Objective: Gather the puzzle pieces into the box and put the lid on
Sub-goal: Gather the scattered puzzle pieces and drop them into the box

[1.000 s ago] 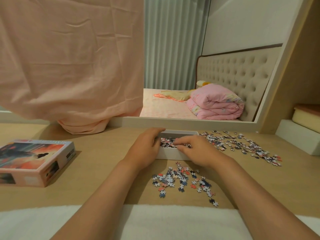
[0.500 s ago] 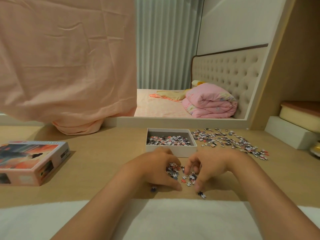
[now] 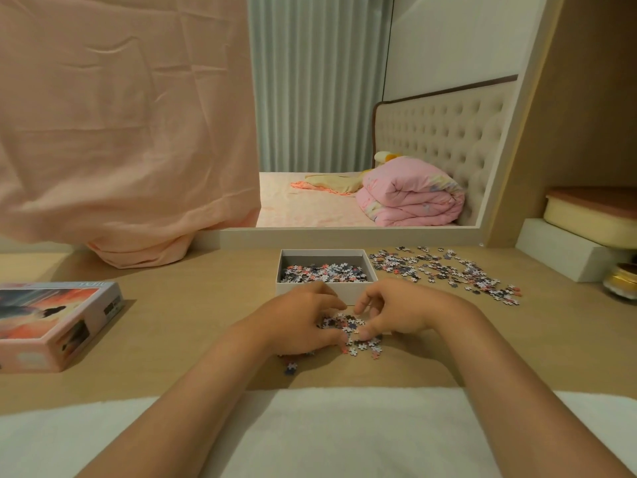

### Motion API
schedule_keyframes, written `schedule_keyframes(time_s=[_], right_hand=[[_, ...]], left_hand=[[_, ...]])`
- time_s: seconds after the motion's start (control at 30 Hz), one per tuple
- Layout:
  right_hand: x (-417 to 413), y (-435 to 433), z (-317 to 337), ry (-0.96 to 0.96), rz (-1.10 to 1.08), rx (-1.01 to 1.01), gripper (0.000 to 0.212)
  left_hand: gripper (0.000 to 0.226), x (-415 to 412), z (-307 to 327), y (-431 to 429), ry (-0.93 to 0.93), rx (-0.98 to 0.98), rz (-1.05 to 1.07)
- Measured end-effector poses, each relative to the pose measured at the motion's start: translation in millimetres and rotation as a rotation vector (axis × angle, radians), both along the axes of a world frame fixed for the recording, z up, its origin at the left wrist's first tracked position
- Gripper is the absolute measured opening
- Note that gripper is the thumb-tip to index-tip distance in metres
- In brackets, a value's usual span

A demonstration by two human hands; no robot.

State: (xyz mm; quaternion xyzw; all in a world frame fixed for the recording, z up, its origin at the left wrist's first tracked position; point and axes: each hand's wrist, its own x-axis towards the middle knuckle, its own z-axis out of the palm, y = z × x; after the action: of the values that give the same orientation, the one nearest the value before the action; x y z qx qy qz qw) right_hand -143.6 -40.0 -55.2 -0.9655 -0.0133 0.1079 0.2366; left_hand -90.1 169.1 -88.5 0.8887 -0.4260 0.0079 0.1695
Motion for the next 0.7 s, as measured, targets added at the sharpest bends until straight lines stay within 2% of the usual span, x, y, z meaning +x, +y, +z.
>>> schedule_keyframes(time_s=[0.1,0.2,0.27,0.37,0.43,0.53,0.6,0.7], right_hand=[[1,3,-4,-0.012,0.012,-0.087,0.06],[2,10,-9,-0.007,0.078,-0.045,0.053],[1,12,-6,-0.001,0.094,0.0,0.046],[-4,6,1,0.013,0.055,-0.004,0.054],[-7,0,5,0.066,0.026,-0.041,0.062],[-6,0,2,0.141,0.008,-0.036,0.058],[-4,2,-2,0.119,-0.001,0.006,0.052],[0,10,-7,0.077,0.023,0.062,0.047]], left_hand=[[0.066,1,-6,-3,0.01,0.091,-0.019],[0.05,1,-2,-3,-0.003,0.082,-0.039],[0.047,0,5,-1,0.01,0.053,-0.025],[0.058,1,15,9,0.027,0.076,0.037],[0.081,1,23,17,0.1,0.198,0.098],[0.104,1,32,27,0.23,0.364,0.173],[0.104,3,32,31,0.275,0.374,0.167],[0.093,9,26,31,0.282,0.269,0.118]])
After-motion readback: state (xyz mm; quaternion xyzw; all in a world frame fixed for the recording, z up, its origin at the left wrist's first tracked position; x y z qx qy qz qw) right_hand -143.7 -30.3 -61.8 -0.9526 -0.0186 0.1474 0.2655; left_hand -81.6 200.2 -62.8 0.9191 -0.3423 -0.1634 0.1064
